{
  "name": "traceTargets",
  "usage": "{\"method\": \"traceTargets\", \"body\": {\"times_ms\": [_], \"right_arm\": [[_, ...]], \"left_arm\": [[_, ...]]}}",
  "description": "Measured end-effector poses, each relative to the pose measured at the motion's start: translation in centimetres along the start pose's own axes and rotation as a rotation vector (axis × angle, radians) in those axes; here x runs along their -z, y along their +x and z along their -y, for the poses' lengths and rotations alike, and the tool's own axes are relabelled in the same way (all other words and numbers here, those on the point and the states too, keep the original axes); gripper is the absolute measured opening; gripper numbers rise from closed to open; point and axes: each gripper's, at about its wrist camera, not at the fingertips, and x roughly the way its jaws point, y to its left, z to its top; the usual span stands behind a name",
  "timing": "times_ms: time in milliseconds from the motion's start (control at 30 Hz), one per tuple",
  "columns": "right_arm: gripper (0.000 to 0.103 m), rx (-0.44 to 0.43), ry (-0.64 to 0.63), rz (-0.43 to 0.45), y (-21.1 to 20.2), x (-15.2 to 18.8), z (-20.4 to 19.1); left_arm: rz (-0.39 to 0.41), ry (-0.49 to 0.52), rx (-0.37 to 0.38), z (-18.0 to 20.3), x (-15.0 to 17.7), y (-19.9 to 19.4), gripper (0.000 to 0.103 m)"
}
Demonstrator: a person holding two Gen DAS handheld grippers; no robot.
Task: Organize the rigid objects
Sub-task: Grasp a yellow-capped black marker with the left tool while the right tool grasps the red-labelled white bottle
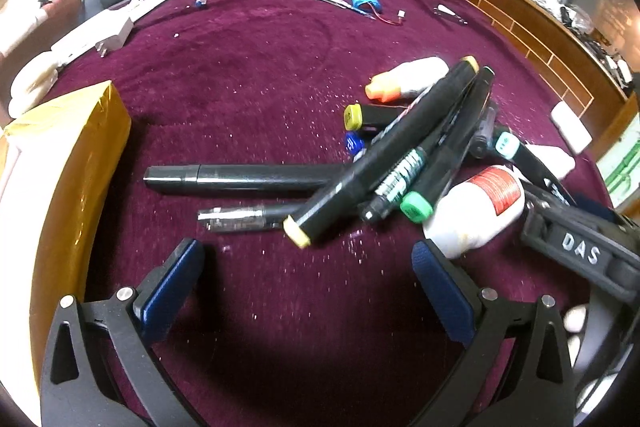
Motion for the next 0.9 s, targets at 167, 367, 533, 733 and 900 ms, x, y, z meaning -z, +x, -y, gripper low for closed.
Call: {"method": "traceTargets", "body": {"times_ms": [167,367,533,733,900], "right_arm": [[0.102,-0.005,-0.007,-0.003,-0.1,0.2,0.0],[0.095,-0.102,0.021,0.059,-2.5,0.5,1.3],[0.096,-0.242,0.088,0.31,-6.1,0.6,2.9],[0.093,-0.222,0.139,0.318,-3.9,-1.3,3.4],[0.091,-0.26,0.243,0.336,-3.2,-1.1,6.0]], "left_arm": [[-0.002,0.002,-0.042,0.6,0.0,0.3,0.103],[-0.003,-0.004,-0.034,0.4,-0.1,0.4,0.103],[-0.002,-0.006,-0.035,0.4,0.0,0.4,0.103],[-0.007,-0.007,0.04,-0.5,0.4,-0.5,0.101],[0.094,0.07,0.015,-2.6,0.9,-4.0,0.101]]}}
